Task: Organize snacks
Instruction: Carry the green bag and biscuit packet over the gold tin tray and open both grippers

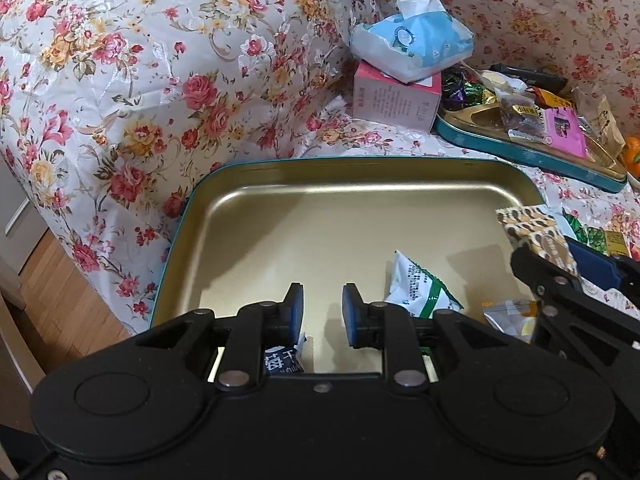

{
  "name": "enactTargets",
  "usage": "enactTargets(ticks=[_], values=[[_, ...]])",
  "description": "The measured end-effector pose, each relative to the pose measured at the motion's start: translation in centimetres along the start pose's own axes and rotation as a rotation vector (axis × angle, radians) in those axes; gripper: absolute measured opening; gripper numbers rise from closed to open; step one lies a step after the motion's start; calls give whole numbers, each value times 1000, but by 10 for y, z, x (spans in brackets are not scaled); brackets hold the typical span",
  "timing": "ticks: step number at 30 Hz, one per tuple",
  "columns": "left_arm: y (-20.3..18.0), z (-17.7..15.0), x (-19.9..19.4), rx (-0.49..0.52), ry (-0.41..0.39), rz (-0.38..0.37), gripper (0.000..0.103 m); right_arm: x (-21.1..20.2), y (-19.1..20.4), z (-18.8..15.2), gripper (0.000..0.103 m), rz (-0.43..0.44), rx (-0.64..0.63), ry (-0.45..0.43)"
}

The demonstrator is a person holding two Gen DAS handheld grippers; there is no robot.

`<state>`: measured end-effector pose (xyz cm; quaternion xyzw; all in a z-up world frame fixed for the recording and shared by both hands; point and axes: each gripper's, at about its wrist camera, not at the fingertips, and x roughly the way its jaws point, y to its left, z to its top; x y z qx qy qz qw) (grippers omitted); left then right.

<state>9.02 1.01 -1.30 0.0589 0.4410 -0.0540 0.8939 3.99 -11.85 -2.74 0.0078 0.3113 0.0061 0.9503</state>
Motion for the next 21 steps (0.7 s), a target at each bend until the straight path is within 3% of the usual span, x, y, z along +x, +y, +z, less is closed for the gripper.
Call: enactTargets(ticks=[9,21], values=[[-4,-2,-3,3,5,-8,31,-1,2,1,37,8,8,3],[-11,-14,-18,11,4,-18,31,-39,-1,-12,37,18,39,-13]])
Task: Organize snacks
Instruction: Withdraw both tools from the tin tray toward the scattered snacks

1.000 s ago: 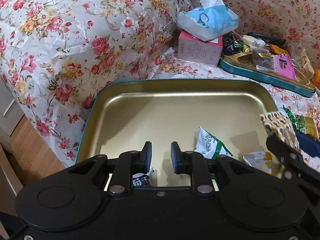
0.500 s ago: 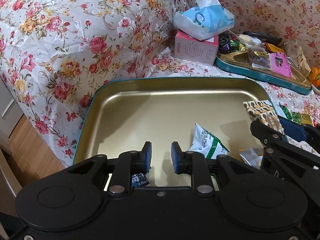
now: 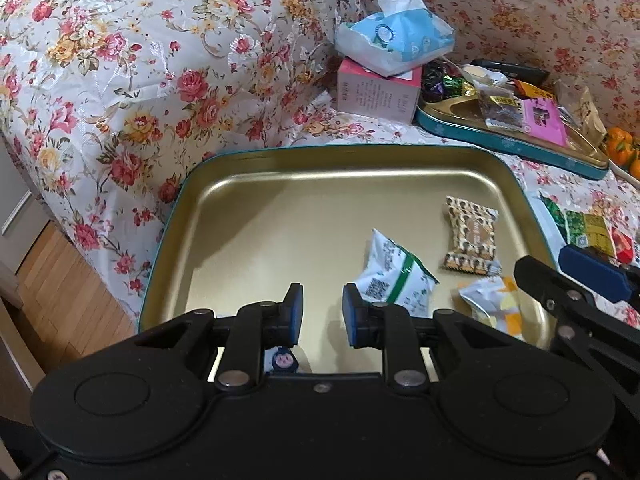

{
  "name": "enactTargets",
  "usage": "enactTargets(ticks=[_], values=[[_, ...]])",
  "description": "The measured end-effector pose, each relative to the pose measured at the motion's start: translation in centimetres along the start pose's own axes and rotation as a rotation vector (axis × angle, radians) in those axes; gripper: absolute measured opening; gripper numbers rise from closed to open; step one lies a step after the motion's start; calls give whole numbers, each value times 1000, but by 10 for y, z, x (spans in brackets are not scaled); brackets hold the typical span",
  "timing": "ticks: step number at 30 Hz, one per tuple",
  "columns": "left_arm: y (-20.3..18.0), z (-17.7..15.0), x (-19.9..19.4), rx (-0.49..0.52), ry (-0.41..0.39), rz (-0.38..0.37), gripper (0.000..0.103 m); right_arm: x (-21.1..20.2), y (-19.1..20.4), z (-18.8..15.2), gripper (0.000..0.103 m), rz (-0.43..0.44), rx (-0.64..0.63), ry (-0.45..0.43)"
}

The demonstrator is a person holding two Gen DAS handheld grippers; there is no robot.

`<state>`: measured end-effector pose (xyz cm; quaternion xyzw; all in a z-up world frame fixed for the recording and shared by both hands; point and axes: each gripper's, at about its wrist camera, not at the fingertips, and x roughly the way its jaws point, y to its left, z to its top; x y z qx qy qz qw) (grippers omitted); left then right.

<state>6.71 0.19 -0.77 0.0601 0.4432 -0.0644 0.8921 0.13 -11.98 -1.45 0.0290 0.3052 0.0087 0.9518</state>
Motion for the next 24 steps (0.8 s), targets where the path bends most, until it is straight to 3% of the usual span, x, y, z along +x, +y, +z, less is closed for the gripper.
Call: enactTargets(ticks=[11,20,23,24], values=[[-25,-18,-32,38,-35,-22,32,-59,-18,-20,43,-41,61,-62],[-70,-34,-50,115,-64,-79,33,-106,-51,-45,50,-148,95,-112],[-89,-40,-54,148,-71,-100,37,-115,-64,-55,61,-189,122,-111],[-95,-43,-56,156,-75,-104,43,-117,-69,-58,64,-206,134,-109]])
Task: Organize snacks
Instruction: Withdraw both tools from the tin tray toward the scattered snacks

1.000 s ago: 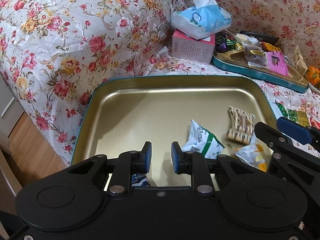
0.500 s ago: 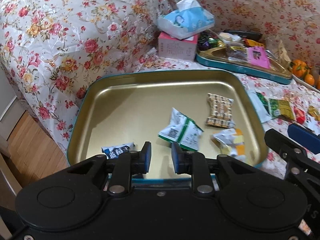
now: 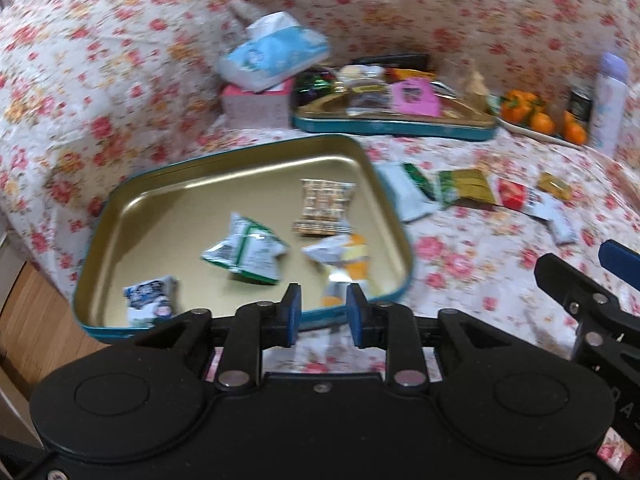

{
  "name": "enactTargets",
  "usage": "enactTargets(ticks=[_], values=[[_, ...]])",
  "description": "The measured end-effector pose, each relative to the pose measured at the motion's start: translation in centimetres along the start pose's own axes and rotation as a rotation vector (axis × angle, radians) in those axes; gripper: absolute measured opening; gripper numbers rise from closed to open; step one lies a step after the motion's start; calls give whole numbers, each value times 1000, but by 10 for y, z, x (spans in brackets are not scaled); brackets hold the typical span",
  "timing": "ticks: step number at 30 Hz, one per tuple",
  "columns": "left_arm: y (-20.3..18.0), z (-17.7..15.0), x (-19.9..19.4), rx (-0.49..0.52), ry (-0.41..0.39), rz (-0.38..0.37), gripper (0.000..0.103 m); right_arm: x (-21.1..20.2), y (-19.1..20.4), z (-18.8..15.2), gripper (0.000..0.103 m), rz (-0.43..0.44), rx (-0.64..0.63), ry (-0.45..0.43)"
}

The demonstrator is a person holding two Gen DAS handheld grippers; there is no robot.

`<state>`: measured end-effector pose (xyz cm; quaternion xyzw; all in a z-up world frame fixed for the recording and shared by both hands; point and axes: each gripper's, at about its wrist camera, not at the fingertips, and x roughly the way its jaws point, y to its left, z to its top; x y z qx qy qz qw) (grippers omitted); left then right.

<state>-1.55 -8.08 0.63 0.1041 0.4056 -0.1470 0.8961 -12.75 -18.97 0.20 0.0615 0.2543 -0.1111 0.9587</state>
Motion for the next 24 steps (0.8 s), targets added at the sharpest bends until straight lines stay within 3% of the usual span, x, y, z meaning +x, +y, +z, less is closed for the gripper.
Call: enactTargets(ticks=[2,8,12,24], values=[[-12,-3,-1,17,-10,-11,49,-3,-13,-6,64,-30,26,7],[-50,-8,2,93,9,-89,50,-9,-48,-25,68,-120,117,-15],[-73,-9,9,119,32,-119,50,-1,-66,-30,68,-142,167,51],[-115,-9,51,178,126,-119,50,24,-100,-42,69,-174,209,127]])
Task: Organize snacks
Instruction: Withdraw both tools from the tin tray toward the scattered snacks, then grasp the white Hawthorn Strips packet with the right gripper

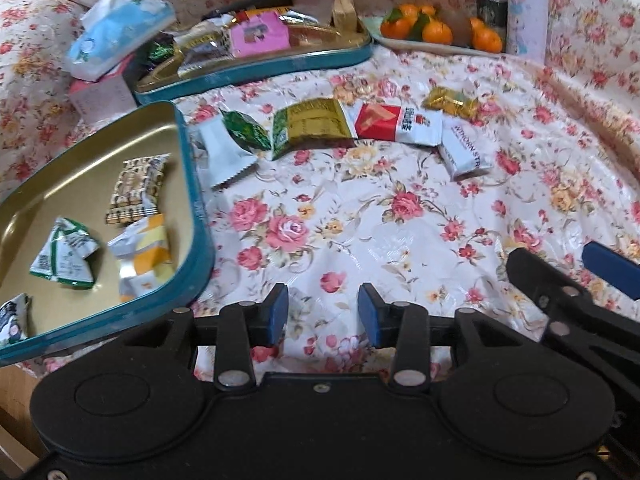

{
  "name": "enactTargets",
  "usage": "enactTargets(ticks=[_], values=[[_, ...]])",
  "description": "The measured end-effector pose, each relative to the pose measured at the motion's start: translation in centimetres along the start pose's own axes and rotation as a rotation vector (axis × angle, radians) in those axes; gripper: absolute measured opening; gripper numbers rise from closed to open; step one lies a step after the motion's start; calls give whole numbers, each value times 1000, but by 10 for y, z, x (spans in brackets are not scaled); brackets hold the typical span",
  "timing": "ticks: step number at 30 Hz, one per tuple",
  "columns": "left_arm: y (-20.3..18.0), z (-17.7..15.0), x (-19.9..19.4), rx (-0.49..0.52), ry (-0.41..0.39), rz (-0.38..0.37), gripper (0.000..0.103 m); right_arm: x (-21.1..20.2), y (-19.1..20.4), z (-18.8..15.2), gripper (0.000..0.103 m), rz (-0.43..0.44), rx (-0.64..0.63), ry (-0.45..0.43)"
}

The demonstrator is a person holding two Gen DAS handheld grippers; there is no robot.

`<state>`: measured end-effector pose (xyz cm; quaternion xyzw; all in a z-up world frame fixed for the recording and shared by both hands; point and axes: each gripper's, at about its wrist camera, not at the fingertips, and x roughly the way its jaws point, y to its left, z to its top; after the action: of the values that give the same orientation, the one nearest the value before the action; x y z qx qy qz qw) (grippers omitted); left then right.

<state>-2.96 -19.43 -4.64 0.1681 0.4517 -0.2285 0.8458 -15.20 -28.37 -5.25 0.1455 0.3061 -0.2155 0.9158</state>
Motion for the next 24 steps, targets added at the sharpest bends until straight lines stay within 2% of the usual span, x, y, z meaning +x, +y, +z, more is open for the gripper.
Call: enactTargets(ticks=[5,10,17,20,24], values=[[-4,5,4,20,-29,17,52,16,-5,9,68,-5,-12,19],[-2,3,8,16,-61,54,67,33,-6,23,67,4,-31,25],[15,3,15,-64,-49,41,90,56,0,56,62,77,-66,30],[20,2,17,-95,-45,17,91,64,16,73,62,107,-144,4],[17,0,16,-78,-63,31,92,78,30,87,61,102,-183,-3]])
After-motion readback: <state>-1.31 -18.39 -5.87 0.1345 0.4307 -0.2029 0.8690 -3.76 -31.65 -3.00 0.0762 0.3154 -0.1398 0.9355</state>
